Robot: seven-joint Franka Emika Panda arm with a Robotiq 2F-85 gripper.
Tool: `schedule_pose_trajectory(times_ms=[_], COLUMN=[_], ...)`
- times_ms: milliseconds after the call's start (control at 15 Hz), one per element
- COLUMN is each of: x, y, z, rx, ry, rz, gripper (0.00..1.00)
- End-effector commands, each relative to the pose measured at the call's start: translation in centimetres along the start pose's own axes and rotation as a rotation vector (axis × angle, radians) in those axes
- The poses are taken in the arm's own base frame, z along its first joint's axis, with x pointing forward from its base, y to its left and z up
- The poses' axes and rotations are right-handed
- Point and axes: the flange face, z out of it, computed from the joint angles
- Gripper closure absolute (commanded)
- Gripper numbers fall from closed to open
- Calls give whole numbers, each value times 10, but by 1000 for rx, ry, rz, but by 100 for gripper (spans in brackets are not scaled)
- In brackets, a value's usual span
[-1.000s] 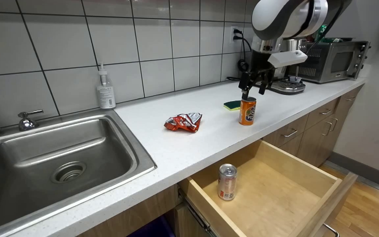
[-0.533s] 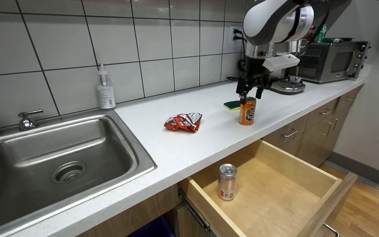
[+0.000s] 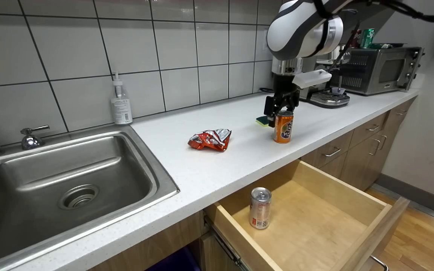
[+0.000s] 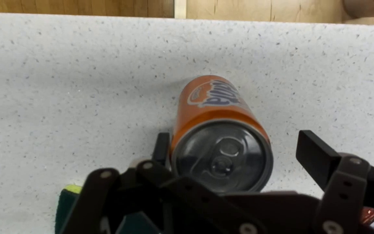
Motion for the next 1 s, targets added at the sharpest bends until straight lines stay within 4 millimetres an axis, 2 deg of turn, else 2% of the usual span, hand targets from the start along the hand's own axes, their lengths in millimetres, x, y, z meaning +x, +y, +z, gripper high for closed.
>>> schedule_pose_trajectory(times_ms=[0, 133, 200, 267, 533, 933], x=[6, 6, 6, 5, 4, 1], y=[4, 5, 5, 5, 7, 2], z=[-2, -2, -2, -3, -3, -8], rx=[0, 0, -1, -2, -4, -11], ry=[-21, -22, -22, -21, -22, -11], rz=[-26, -23, -22, -21, -17, -23], gripper=[0, 0, 16, 28, 60, 62])
